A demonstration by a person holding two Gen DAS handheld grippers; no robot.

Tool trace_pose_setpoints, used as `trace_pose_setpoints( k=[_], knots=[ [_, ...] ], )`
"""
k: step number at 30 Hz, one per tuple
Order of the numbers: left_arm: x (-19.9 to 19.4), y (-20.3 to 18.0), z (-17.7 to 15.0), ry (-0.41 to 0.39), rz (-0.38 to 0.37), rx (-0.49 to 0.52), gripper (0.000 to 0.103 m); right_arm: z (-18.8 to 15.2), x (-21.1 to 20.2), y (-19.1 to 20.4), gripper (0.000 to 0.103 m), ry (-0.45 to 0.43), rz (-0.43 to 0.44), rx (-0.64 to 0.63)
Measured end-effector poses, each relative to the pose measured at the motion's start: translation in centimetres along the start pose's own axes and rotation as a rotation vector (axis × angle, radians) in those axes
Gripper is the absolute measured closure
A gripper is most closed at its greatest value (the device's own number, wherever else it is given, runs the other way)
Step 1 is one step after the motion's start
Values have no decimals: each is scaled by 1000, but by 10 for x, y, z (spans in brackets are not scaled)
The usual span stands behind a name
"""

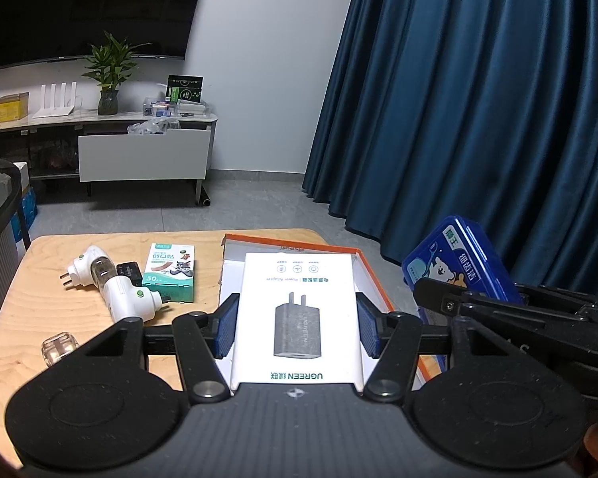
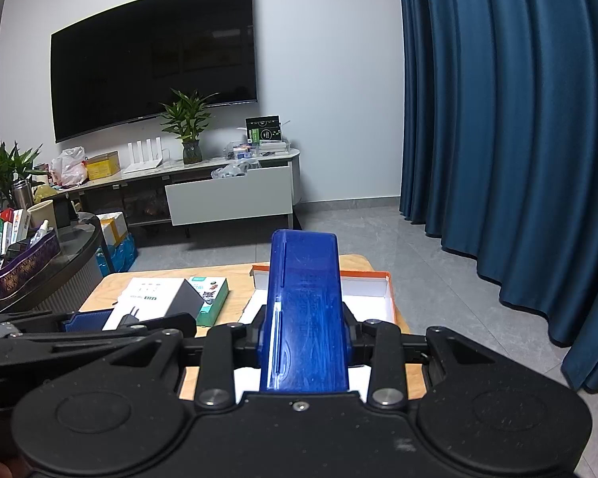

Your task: Organize rigid objects

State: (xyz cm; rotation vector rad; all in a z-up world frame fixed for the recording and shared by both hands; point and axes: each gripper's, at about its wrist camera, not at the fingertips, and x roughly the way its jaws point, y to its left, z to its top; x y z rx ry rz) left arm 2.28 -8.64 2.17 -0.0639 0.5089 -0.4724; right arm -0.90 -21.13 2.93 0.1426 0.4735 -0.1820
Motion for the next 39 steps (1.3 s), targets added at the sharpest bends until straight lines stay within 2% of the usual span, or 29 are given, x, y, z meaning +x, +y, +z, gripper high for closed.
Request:
trace_pose_setpoints(
  k=[39],
  knots=[
    [2,-1,0,10,1,-14,44,-1,1,-3,63,6,0,2]
  ],
)
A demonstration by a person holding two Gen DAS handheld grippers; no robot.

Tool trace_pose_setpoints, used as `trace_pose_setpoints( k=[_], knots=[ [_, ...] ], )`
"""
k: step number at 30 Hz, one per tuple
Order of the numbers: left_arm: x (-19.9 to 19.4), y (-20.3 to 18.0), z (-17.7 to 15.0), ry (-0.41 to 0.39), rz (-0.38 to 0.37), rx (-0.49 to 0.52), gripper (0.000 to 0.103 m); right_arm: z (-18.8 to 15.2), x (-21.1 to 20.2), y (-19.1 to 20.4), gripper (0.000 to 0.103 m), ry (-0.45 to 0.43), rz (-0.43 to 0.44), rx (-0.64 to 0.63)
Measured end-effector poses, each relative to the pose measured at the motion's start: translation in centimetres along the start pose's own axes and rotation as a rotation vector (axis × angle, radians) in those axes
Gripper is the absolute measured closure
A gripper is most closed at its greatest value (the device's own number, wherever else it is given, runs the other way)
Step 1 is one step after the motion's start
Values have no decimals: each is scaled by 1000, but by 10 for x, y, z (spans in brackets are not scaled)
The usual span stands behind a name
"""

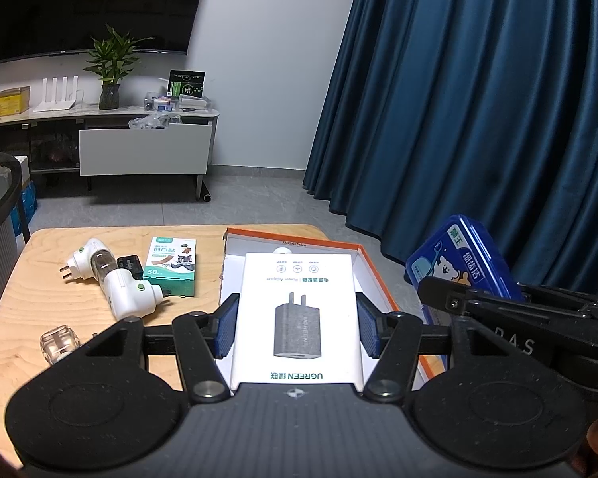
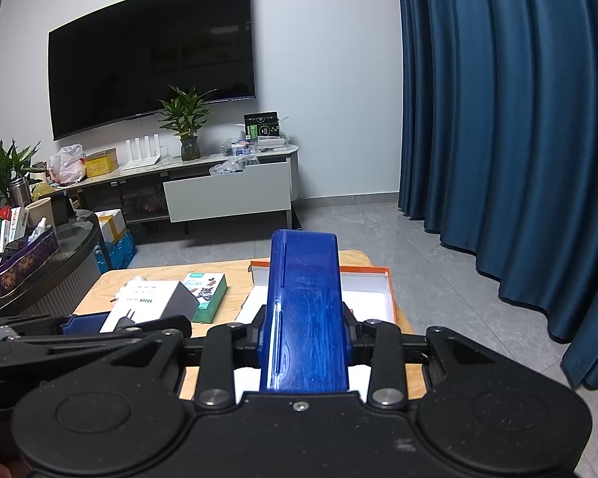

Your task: Organize rigid objects

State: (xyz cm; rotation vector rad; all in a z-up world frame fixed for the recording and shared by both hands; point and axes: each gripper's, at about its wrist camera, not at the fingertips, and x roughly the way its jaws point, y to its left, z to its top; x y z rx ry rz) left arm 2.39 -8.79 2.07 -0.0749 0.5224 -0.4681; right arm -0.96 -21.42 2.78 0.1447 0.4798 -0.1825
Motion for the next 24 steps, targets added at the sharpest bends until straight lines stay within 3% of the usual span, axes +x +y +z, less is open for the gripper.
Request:
trace_pose_setpoints(
  k=[24],
  knots=[
    [-1,0,1,2,0,-2,44,0,3,-1,63,2,-1,3]
  ],
)
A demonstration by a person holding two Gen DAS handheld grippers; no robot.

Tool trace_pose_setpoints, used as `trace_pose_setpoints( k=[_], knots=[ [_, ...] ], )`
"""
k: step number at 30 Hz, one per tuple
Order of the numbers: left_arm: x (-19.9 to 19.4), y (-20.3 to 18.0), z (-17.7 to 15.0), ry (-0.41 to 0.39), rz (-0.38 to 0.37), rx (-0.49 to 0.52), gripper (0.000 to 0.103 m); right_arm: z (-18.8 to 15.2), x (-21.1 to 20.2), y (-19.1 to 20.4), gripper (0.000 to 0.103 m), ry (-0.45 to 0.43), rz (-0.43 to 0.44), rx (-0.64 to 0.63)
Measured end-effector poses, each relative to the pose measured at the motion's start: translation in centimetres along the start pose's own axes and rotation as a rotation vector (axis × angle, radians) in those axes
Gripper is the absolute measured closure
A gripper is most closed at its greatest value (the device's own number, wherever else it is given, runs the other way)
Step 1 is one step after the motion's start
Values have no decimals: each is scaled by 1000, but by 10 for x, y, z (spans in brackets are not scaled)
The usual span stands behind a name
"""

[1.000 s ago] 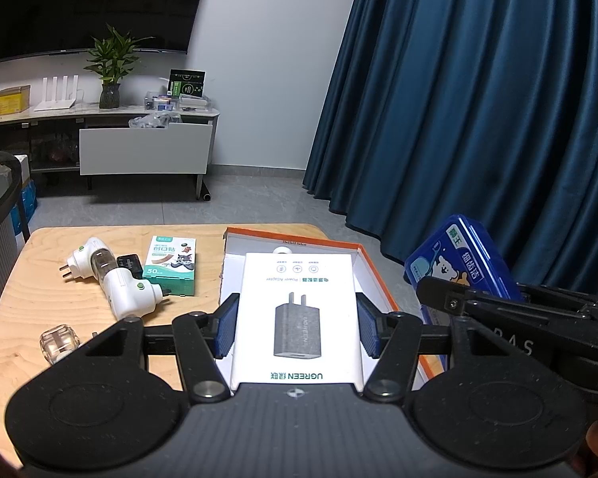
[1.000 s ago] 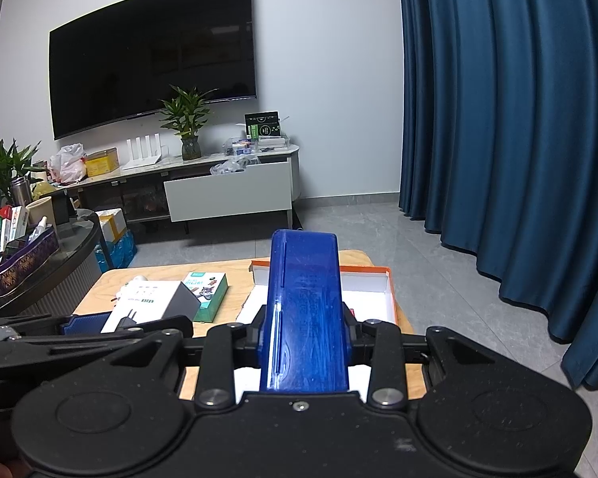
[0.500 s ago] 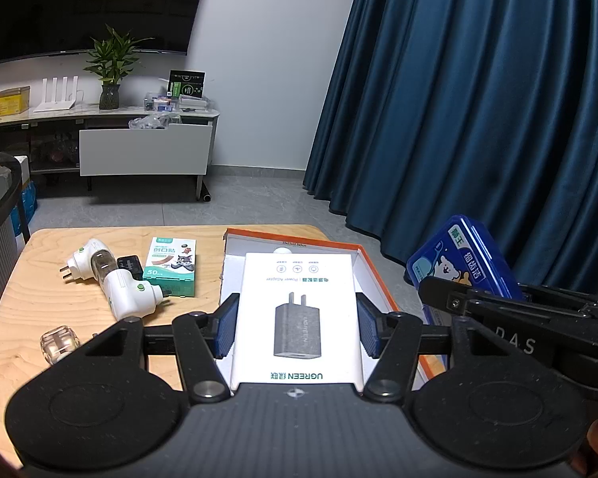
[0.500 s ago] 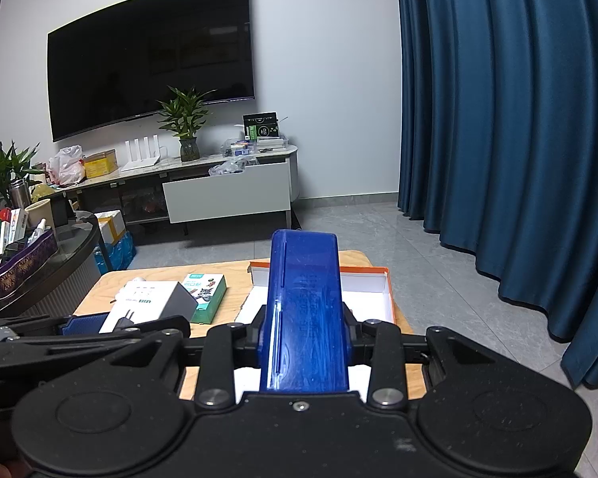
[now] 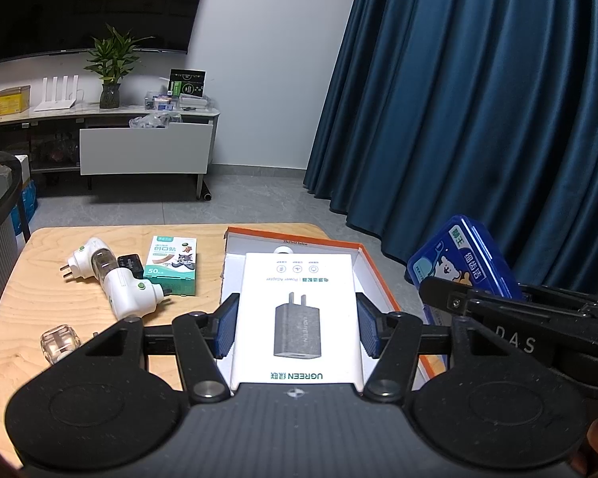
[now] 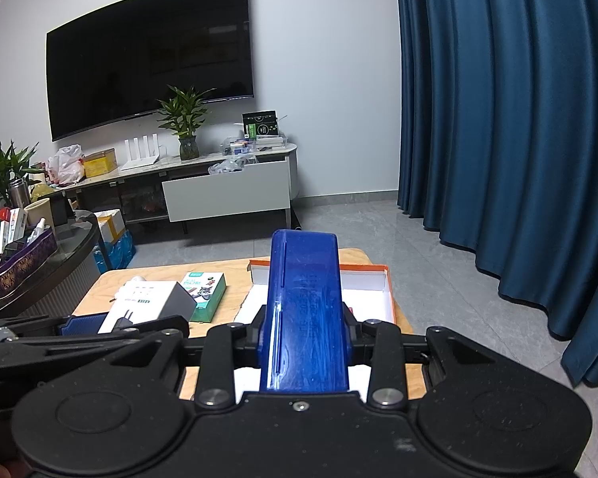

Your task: Organize rigid objects

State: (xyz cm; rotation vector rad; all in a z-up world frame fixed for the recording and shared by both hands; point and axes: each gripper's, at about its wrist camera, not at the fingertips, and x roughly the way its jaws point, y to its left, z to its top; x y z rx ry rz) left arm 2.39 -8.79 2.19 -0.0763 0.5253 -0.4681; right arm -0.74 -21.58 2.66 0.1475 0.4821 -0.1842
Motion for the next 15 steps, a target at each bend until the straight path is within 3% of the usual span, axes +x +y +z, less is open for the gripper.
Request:
trace_pose_setpoints(
  k=[15],
  knots=[
    [0,1,-1,4,0,-7,44,1,1,0,63,5,4,0]
  ],
)
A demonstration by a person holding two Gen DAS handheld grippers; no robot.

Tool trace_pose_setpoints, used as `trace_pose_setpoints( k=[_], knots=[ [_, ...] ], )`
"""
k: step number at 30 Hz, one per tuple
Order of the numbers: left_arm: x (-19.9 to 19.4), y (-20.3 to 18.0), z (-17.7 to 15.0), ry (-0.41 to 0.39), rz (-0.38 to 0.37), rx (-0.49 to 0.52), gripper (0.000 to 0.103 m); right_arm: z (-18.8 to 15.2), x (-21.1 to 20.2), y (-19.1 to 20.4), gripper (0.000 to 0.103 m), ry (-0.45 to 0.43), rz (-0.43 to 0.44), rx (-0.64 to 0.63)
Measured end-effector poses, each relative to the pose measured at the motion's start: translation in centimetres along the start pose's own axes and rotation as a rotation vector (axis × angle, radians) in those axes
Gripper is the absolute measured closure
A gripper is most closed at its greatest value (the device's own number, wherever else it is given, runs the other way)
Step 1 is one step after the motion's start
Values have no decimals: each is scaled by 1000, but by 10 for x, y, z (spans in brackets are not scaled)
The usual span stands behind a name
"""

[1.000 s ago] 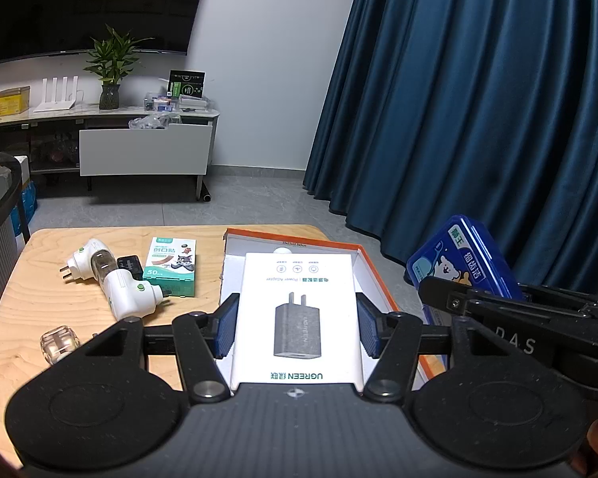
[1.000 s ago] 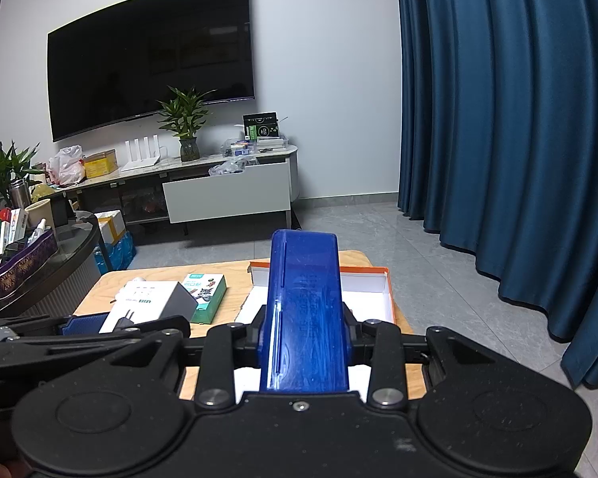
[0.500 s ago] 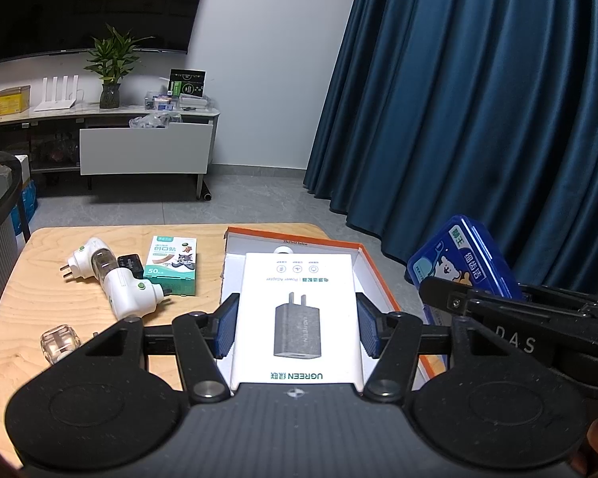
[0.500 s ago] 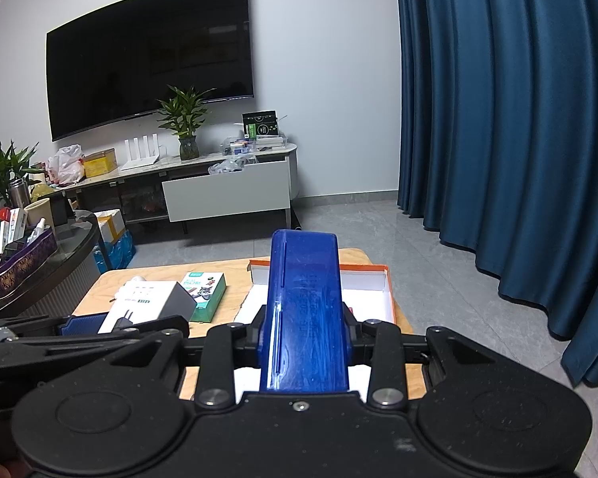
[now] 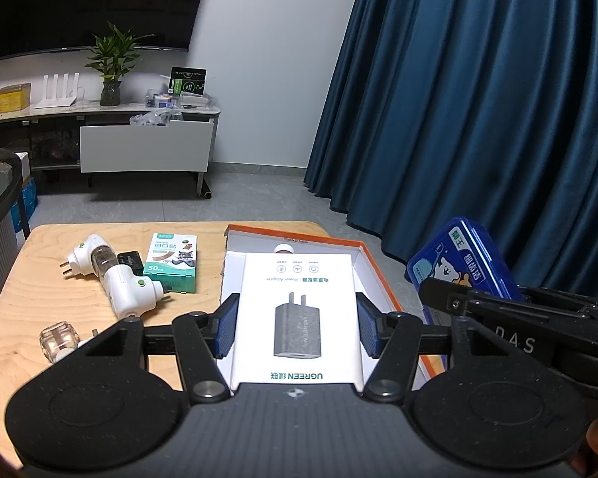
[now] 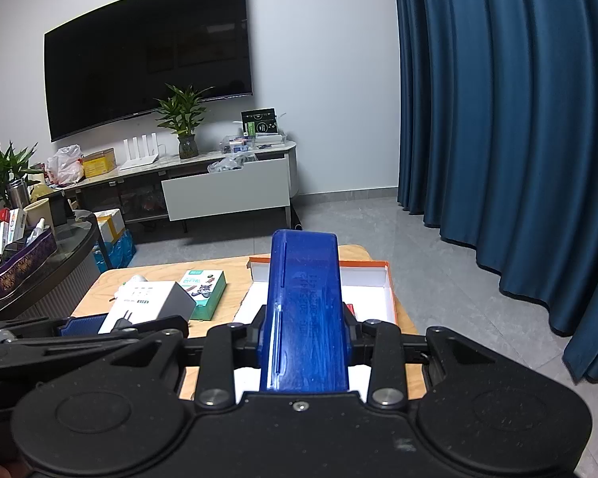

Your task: Organize rigid objects

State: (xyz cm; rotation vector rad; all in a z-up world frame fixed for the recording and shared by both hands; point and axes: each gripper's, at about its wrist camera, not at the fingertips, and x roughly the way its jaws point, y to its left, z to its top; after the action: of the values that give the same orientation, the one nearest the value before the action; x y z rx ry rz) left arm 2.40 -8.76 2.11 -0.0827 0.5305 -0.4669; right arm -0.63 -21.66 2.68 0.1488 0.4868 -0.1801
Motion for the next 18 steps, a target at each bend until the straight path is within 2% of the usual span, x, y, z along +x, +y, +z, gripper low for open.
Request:
trace_pose_setpoints(
  k=[18],
  knots=[
    [0,1,0,5,1,-10,44,0,2,0,63,7,-1,1]
  ],
)
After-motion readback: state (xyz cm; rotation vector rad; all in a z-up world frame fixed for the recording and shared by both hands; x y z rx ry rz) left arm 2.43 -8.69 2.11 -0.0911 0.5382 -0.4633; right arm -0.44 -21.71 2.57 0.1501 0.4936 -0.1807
